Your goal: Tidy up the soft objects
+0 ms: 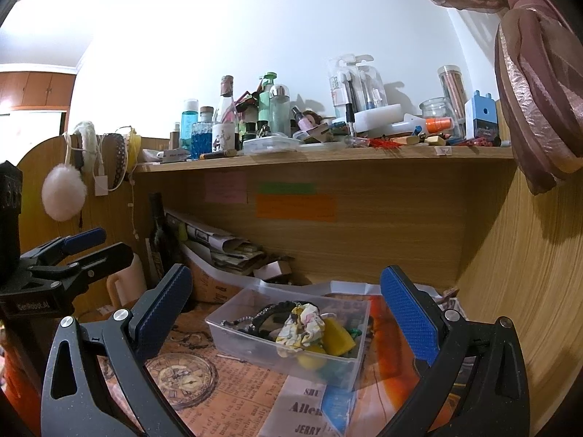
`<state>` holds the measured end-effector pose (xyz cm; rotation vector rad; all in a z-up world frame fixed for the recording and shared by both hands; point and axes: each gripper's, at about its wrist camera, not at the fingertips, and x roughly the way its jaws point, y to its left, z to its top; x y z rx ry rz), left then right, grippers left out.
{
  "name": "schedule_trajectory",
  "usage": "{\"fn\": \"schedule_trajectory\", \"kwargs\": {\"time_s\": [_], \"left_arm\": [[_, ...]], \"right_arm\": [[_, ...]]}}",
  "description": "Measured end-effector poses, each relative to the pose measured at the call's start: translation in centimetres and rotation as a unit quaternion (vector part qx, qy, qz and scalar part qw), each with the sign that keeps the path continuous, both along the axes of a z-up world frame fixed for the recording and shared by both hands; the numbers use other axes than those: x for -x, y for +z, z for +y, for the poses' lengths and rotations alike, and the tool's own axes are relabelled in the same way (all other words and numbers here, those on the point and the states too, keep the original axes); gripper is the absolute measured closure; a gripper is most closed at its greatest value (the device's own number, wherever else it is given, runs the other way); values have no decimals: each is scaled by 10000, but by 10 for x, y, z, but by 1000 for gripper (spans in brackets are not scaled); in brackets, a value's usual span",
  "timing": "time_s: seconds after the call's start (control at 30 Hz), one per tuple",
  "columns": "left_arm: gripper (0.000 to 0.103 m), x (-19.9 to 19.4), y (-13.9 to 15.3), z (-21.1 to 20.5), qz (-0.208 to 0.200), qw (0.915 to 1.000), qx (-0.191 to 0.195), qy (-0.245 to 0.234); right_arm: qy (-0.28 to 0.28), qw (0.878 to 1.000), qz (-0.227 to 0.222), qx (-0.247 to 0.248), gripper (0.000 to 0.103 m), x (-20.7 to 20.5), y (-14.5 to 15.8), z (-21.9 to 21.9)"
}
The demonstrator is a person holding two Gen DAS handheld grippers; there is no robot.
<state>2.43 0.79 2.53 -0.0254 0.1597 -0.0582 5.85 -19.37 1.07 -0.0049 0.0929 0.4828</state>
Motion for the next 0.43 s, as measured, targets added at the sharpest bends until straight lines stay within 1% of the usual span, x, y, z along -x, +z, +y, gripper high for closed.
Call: {"fn": "schedule_trajectory", "kwargs": {"time_s": [0.2,0.43], "left_arm": [[0,0,-2,-3,19,10000,-50,-34],[0,-1,-2,-1,29,10000,15,-65]], "right_arm": [[-20,10000,11,9,0,-1,-1,0],[-60,10000,75,8,0,-3,-5,3]]}}
